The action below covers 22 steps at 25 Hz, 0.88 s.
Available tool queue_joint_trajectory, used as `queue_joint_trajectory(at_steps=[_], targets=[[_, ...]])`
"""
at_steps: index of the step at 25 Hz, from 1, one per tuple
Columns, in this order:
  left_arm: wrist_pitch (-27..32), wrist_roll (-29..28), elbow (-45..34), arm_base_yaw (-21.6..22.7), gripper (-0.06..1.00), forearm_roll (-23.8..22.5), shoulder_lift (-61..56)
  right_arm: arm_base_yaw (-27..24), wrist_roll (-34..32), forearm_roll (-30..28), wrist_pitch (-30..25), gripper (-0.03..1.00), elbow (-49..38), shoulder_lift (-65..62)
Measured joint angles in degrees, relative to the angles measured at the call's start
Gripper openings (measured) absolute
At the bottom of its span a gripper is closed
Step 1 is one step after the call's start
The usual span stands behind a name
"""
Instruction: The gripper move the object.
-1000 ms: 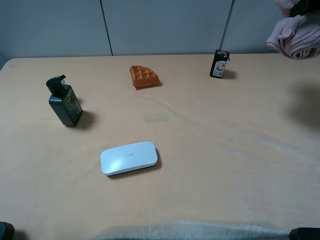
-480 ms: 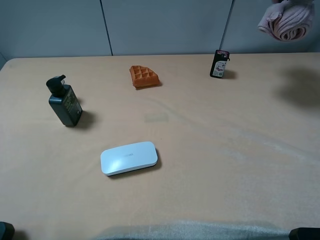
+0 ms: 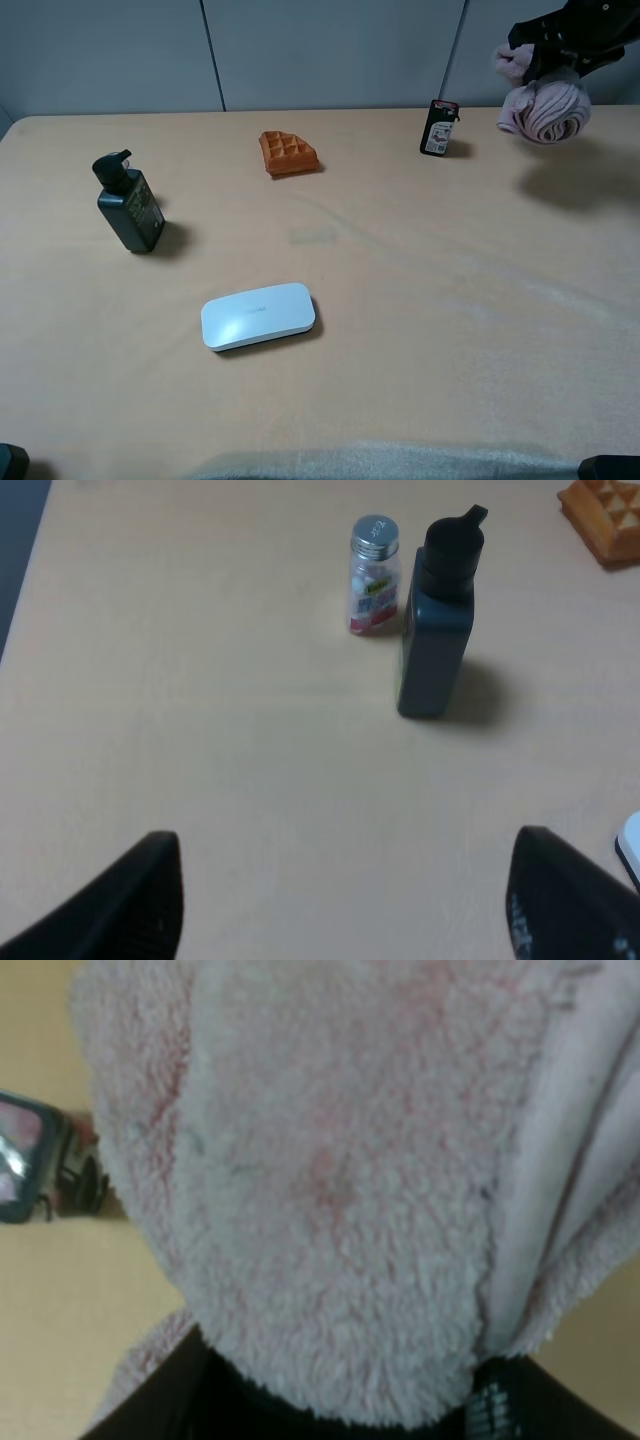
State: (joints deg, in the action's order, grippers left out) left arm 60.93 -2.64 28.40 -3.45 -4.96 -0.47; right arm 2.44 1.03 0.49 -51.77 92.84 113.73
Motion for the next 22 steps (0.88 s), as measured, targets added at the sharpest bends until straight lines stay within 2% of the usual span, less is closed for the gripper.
queue_joint_trajectory(at_steps=[9, 17, 22], targets=[[0.0, 0.0, 0.0, 0.0, 0.74, 0.0, 0.0, -1.24, 3.66, 1.12, 0.29, 0.34, 0.06, 4.57], [0.0, 0.0, 0.0, 0.0, 0.74, 0.0, 0.0, -1.32, 7.57, 5.75, 1.03, 0.34, 0.06, 7.51], [0.0, 0.0, 0.0, 0.0, 0.74, 0.0, 0.0, -0.68, 8.47, 6.21, 1.32, 0.34, 0.06, 8.92]])
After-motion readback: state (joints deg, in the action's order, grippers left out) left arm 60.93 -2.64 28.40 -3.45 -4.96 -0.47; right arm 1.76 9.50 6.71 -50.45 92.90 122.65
